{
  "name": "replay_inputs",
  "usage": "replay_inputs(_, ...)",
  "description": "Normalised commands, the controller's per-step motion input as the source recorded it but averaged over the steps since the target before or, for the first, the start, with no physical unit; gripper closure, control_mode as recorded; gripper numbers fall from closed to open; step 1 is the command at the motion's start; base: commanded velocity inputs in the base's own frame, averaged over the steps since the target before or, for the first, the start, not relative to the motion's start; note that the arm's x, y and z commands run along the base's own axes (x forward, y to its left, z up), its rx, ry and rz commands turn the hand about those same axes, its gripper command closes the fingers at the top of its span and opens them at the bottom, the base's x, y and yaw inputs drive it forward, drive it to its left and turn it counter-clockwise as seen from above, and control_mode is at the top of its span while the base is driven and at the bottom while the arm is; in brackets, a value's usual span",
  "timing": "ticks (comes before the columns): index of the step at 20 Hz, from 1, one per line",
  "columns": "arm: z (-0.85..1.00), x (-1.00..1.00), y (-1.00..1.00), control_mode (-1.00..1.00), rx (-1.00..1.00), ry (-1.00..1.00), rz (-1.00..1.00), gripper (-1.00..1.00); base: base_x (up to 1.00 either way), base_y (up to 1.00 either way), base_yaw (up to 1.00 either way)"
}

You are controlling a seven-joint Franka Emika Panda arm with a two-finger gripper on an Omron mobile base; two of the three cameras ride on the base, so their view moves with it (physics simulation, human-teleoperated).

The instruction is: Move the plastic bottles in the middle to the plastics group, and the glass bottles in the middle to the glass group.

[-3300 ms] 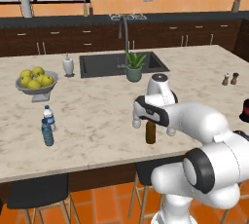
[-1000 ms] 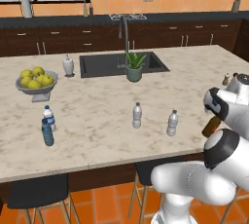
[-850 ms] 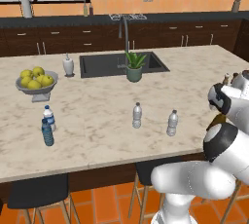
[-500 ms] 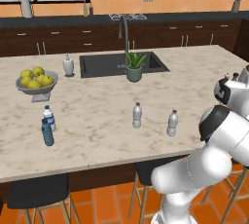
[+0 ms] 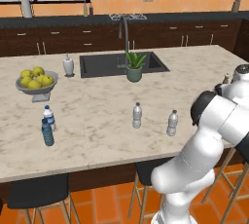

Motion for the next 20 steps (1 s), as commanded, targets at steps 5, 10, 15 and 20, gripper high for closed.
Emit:
replay_inputs(5, -0.14, 0.34, -0.21, -1.00, -0.09, 0.02, -0.13, 1.00, 0.00, 0.00, 0.00)
replay_inputs(10, -0.17, 0.27, -0.20, -1.00, -0.01, 0.05, -0.06, 1.00, 0.00, 0.00, 0.00)
replay_inputs(15, -0.27, 0.11, -0.19, -1.00, 0.00, 0.03, -0.02, 1.00, 0.00, 0.00, 0.00)
replay_inputs(20, -0.27, 0.05, -0.14, -1.00, 0.00, 0.01, -0.01, 1.00, 0.00, 0.00, 0.00)
